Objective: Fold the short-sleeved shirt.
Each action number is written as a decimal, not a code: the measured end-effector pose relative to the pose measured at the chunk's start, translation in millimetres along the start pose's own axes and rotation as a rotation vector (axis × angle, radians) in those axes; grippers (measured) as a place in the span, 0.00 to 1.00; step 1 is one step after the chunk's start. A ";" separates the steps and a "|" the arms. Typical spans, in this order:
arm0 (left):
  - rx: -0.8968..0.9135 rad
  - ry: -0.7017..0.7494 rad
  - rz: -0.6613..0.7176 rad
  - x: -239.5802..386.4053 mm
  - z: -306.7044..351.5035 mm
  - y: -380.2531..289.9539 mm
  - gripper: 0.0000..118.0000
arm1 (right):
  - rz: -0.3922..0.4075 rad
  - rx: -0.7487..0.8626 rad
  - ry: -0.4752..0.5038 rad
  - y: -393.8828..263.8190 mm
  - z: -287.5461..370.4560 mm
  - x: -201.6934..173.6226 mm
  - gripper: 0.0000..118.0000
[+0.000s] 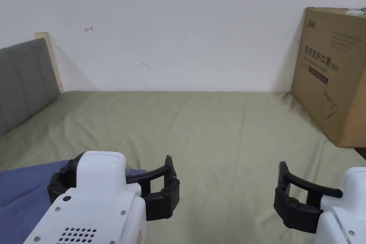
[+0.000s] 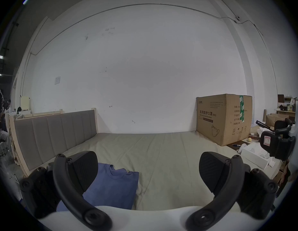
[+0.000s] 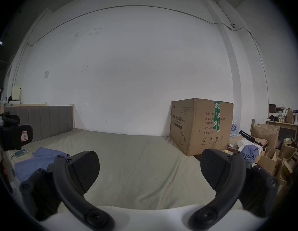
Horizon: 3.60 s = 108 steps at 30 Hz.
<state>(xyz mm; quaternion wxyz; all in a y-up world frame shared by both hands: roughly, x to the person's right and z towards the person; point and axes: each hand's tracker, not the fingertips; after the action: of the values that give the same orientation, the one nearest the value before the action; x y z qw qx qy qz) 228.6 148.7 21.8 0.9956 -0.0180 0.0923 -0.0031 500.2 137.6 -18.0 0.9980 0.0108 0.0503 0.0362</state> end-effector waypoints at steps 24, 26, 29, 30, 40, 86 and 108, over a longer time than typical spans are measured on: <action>-0.011 -0.009 -0.017 3.0 -0.5 -1.4 1.00 | 0.004 -0.017 0.001 -2.9 0.0 4.7 1.00; -0.013 -0.003 -0.017 2.5 -0.7 -1.4 1.00 | 0.013 -0.016 0.000 -4.0 -0.5 4.2 1.00; -0.018 -0.003 -0.013 2.0 -1.4 -1.7 1.00 | 0.009 -0.022 0.003 -4.7 -1.6 4.2 1.00; -0.018 -0.004 -0.013 1.7 -1.6 -2.1 1.00 | 0.001 -0.023 0.006 -5.2 -1.9 4.6 1.00; -0.024 -0.005 -0.045 5.6 -3.5 -4.2 1.00 | 0.002 -0.033 0.009 -7.4 -3.2 4.2 1.00; -0.077 -0.073 0.038 3.8 -11.3 -16.7 0.99 | -0.136 -0.040 -0.033 -18.5 -7.9 17.3 1.00; -0.098 -0.029 0.071 -15.0 -12.1 -6.9 0.00 | -0.123 -0.054 0.075 -14.6 -11.7 3.3 0.00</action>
<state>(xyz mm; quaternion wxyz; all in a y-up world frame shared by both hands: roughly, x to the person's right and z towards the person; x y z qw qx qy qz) 211.6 141.6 12.9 0.9942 -0.0634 0.0783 0.0371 503.3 123.5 -30.3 0.9957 -0.0205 0.0871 -0.0235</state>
